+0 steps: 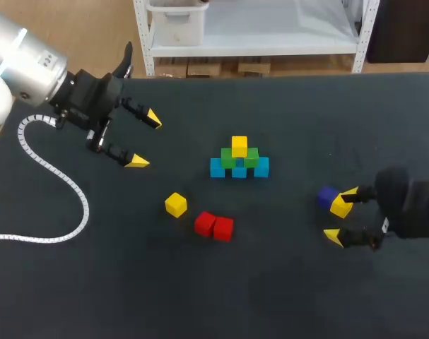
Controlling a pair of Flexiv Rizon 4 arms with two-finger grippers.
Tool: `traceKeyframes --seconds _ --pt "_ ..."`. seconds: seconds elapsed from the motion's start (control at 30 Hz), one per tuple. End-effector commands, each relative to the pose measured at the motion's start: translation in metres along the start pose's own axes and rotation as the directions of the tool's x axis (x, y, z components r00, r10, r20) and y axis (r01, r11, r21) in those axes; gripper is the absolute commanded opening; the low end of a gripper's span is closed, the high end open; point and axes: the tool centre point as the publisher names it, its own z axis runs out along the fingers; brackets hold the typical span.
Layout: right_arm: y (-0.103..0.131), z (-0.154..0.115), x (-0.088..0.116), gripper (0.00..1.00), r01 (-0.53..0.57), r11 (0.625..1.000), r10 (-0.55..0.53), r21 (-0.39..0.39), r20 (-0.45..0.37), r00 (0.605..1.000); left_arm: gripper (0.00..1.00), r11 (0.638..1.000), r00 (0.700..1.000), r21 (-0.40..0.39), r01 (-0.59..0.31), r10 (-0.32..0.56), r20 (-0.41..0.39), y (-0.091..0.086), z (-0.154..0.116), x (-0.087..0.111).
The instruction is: Place the blue cubes, place green cubes on the blue cubes, place the yellow cubes on the green cubes, then place the red cubes on the yellow cubes, and place purple cube on the red cubes.
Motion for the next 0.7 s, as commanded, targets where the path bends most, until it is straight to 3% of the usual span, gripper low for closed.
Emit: traceKeyframes --seconds 0.03,0.7 --pt "-0.009 0.002 0.006 1.00 -0.001 1.000 0.002 -0.019 0.028 1.000 1.00 1.000 1.000 -0.001 -0.003 0.003 0.002 0.000 0.000 0.001" --pt "-0.030 -0.013 0.008 1.00 -0.006 1.000 0.006 0.015 -0.001 1.000 1.00 1.000 1.000 -0.001 -0.003 0.003 0.002 0.000 0.000 0.001"
